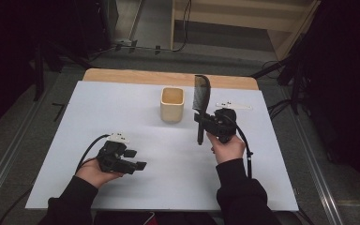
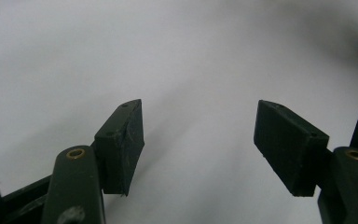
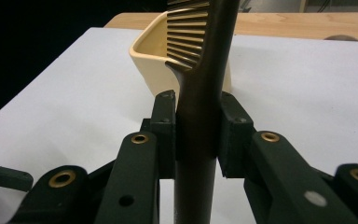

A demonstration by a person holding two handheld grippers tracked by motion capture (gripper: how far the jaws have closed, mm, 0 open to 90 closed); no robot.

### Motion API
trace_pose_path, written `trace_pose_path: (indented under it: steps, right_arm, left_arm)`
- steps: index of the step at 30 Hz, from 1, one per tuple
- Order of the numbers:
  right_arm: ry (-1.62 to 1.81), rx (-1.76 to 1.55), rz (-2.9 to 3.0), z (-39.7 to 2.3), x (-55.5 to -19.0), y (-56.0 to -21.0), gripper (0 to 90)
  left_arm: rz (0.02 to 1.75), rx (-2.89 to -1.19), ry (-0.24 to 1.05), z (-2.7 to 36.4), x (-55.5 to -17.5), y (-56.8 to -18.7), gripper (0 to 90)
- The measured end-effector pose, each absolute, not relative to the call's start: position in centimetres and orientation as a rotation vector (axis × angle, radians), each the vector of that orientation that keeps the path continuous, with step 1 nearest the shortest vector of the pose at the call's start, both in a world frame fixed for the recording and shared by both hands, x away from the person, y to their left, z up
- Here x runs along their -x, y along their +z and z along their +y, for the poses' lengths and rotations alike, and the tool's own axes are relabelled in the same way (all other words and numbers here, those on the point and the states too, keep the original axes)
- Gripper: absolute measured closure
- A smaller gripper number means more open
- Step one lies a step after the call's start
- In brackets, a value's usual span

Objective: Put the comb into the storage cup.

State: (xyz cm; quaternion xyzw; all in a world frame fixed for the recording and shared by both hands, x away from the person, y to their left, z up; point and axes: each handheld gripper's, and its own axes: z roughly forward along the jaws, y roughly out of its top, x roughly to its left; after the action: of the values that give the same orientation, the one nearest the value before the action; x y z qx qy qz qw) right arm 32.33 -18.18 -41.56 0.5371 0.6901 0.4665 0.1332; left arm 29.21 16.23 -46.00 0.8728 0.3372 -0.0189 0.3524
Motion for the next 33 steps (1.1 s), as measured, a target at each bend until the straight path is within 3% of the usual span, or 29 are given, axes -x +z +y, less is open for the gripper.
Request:
trace_pose_path:
  steps: [33]
  right_arm:
    - [1.382, -1.524, 2.014, -16.6, -34.6, -40.0, 70.2]
  left_arm:
    - [0.915, -2.253, -0.03, 17.8, -29.3, -46.2, 33.8]
